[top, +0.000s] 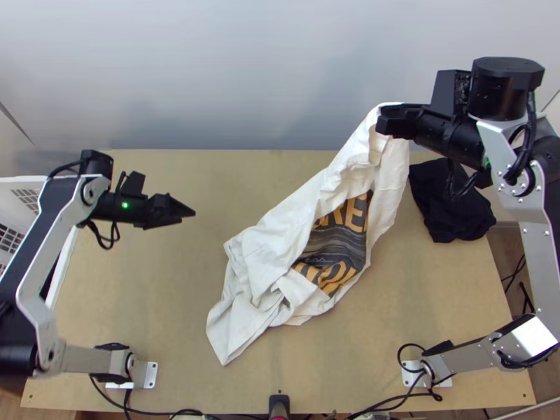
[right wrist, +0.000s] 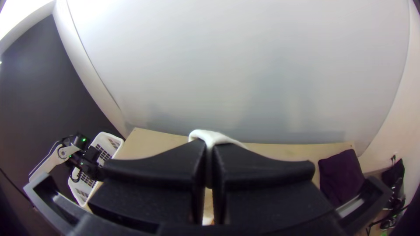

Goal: Fold the t-shirt

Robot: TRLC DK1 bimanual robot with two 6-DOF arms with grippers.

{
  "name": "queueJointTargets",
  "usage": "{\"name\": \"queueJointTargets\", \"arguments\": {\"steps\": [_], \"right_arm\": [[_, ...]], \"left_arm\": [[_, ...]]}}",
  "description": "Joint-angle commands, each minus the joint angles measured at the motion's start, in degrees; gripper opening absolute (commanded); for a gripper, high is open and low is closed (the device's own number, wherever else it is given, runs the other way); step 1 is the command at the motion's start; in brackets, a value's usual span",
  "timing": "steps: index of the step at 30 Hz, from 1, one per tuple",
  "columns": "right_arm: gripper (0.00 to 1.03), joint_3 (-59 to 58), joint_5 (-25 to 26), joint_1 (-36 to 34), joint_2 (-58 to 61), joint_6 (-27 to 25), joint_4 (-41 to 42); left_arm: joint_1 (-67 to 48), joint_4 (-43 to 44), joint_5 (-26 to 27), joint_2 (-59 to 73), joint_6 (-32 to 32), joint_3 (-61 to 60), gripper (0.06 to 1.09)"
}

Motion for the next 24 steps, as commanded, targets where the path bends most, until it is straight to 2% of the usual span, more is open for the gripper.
{"name": "queueJointTargets", "arguments": {"steps": [1, 8, 13, 18, 21, 24], "right_arm": [[0.03, -0.39, 0.02, 0.03, 0.27, -0.05, 0.01], [0.03, -1.1, 0.02, 0.03, 0.0, -0.14, -0.08], [0.03, -1.36, 0.02, 0.2, 0.27, -0.05, 0.01], [0.03, -1.62, 0.02, 0.2, 0.36, 0.03, -0.08], [0.03, -1.8, 0.02, 0.2, 0.0, -0.05, -0.08], [0.03, -2.06, 0.02, 0.2, -0.35, -0.05, -0.08]], "left_arm": [[-3.02, 2.15, -0.27, -6.09, -7.51, -9.05, 1.04], [-6.19, 3.55, -2.38, -9.6, -10.94, -20.12, 1.04], [-8.74, 10.23, -3.0, -11.1, -18.06, -22.41, 1.04], [-15.68, 18.5, -5.9, -10.83, -26.06, -25.22, 1.04], [-19.2, 26.14, -9.59, -9.16, -32.21, -27.77, 1.04], [-21.92, 29.13, -12.58, -5.03, -33.18, -27.33, 1.03]]}}
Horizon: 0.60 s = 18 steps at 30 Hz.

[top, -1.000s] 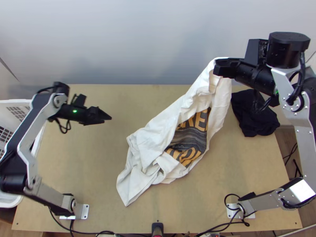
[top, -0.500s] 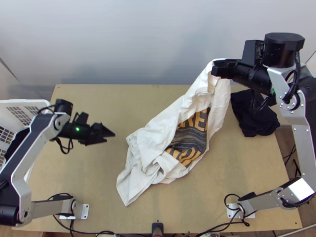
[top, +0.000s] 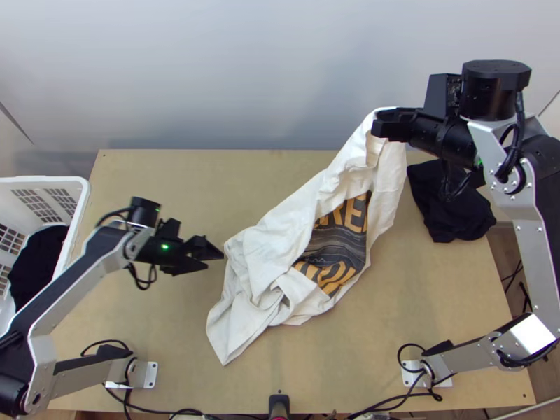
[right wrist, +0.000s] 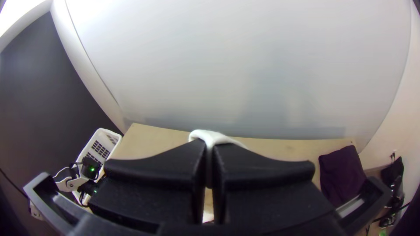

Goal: Fold the t-shirt

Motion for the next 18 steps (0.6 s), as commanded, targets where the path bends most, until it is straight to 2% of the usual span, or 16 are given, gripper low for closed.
{"name": "queueJointTargets", "arguments": {"steps": [1, 4, 9, 12, 18], "right_arm": [[0.03, -0.53, 0.02, 0.03, -0.7, -0.03, -0.04], [0.03, -0.71, 0.02, 0.03, -1.22, -0.03, -0.21], [0.03, -1.41, 0.1, -0.15, -2.02, -0.12, -0.47], [0.03, -1.59, 0.1, -0.32, -2.19, -0.12, -0.47], [0.03, -1.41, 0.1, -0.24, -1.93, -0.21, -0.47]], "left_arm": [[-7.28, 9.51, -6.47, 5.51, -6.53, -2.13, 1.03], [-9.04, 11.61, -9.54, 7.97, -7.06, -1.07, 1.03], [-9.92, 14.95, -10.77, 10.34, -8.82, -0.46, 1.03], [-10.8, 15.92, -11.3, 10.87, -9.52, -0.37, 0.98], [-12.29, 17.5, -11.3, 10.87, -10.05, -0.28, 0.98]]}}
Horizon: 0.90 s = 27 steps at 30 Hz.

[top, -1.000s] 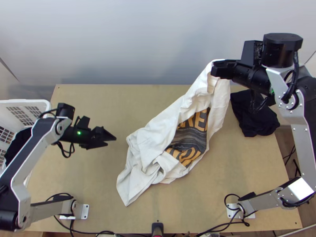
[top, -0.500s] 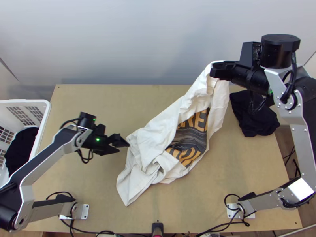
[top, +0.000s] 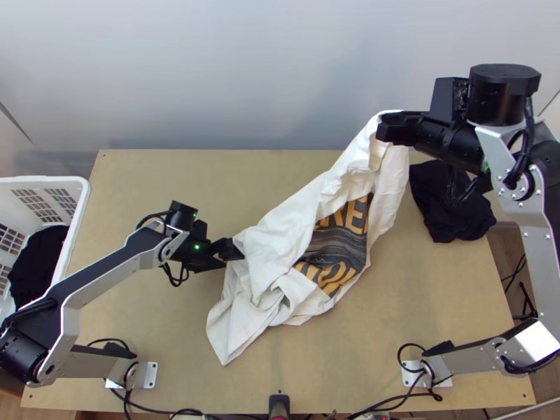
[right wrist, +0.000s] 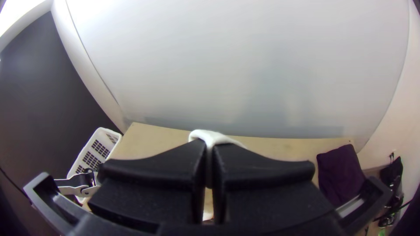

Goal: Fold the t-shirt

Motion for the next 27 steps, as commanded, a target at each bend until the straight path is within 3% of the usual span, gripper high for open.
{"name": "queueJointTargets", "arguments": {"steps": [1, 12, 16, 18, 20, 27], "right_arm": [[0.03, -0.08, 0.06, -0.04, -0.05, 0.03, -0.02], [0.03, -0.87, 0.06, -0.04, 0.13, -0.41, -0.02], [0.03, -0.87, 0.06, -0.13, 0.22, -0.67, -0.02], [0.03, -0.87, 0.06, -0.13, 0.22, -0.76, -0.02], [0.03, -0.87, 0.06, -0.22, 0.22, -0.85, -0.02], [0.03, -1.05, 0.06, -0.22, 0.22, -1.11, -0.02]], "left_arm": [[-1.95, 2.55, -0.81, 0.99, -1.09, 0.33, 0.98], [-4.85, 2.55, -0.81, 1.78, -2.41, 1.83, 0.94], [-5.38, 2.64, -2.3, 1.61, -3.72, 1.21, 0.58], [-5.29, 2.99, -5.2, 1.08, -5.48, 0.86, 0.31], [-4.77, 2.99, -5.56, 0.55, -5.57, 0.86, 0.16], [-1.6, -0.61, -5.56, -1.47, -4.78, 3.14, 0.16]]}}
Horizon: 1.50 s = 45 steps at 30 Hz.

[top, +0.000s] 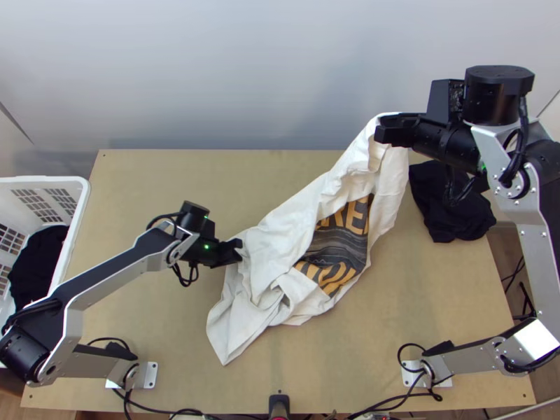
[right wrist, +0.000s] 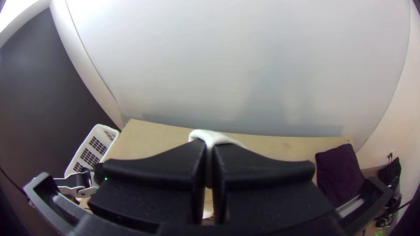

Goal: Fold the t-shirt

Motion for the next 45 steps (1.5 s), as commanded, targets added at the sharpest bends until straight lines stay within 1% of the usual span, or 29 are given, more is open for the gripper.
{"name": "queueJointTargets", "arguments": {"steps": [1, 6, 8, 9, 10, 12, 14, 15, 17, 18, 21, 25, 28, 31, 35, 38, 43, 45], "right_arm": [[0.03, -0.15, 0.08, -0.11, 0.02, -0.28, 0.01], [0.03, 0.29, 0.08, -0.55, -0.16, -0.37, 0.01], [0.03, 0.29, 0.08, -0.99, -0.42, -0.37, 0.01], [0.03, 0.29, 0.08, -1.25, -0.6, -0.45, 0.01], [0.03, 0.29, 0.08, -1.42, -0.95, -0.45, 0.01], [0.03, 0.38, 0.08, -1.6, -1.74, -0.81, 0.01], [0.03, 0.47, 0.08, -1.51, -2.79, -1.95, 0.01], [0.03, 0.55, 0.08, -1.51, -3.41, -2.21, 0.01], [0.03, 0.99, 0.26, -1.86, -4.2, -2.39, 0.01], [0.03, 0.99, 0.43, -2.22, -4.55, -2.3, 0.09], [0.03, 0.29, 0.52, -3.09, -5.34, -1.6, 0.62], [0.03, -1.29, 0.43, -3.01, -7.19, -1.6, 0.8], [0.03, -1.29, 0.52, -3.09, -8.42, -1.51, 1.32], [0.03, -1.2, 0.52, -6.08, -9.65, -0.37, 2.99], [0.03, 0.55, 0.52, -8.37, -11.58, 1.57, 5.54], [0.03, 2.57, 1.93, -9.42, -12.29, 2.8, 8.53], [0.03, 8.38, 6.94, -9.86, -11.93, 3.5, 13.19], [0.03, 10.13, 7.38, -10.21, -11.93, 3.59, 14.86]], "left_arm": [[3.1, -3.08, -0.9, -2.43, 0.18, 1.81, 0.16], [9.43, -6.6, -0.81, -7.79, 1.68, 4.98, 0.13], [12.77, -7.13, 0.33, -10.08, 2.12, 6.73, 0.11], [14.44, -7.92, 2.09, -10.96, 2.47, 7.79, 0.11], [16.02, -9.5, 4.55, -11.57, 4.49, 9.02, 0.1], [17.87, -10.64, 6.75, -13.24, 5.81, 10.95, 0.1], [20.59, -15.65, 8.94, -14.21, 8.53, 14.21, 0.1], [21.56, -16.09, 10.26, -15.62, 9.76, 14.56, 0.1], [23.93, -14.07, 12.37, -18.52, 10.82, 14.73, 0.1], [25.43, -13.19, 12.37, -18.96, 10.73, 15.26, 0.1], [29.03, -15.12, 12.46, -17.73, 10.82, 18.69, 0.1], [32.72, -20.75, 15.36, -17.81, 11.78, 24.58, 0.1], [34.39, -24.53, 15.27, -18.96, 13.1, 31.26, 0.1], [36.76, -28.13, 15.36, -18.43, 12.4, 39.08, 0.1], [40.72, -27.87, 16.15, -18.34, 9.06, 46.2, 0.1], [43.8, -24.79, 19.23, -18.6, 4.75, 49.54, 0.1], [45.38, -19.34, 19.84, -18.6, -2.63, 54.64, 0.1], [46.08, -16.71, 19.84, -18.6, -4.74, 56.57, 0.1]]}}
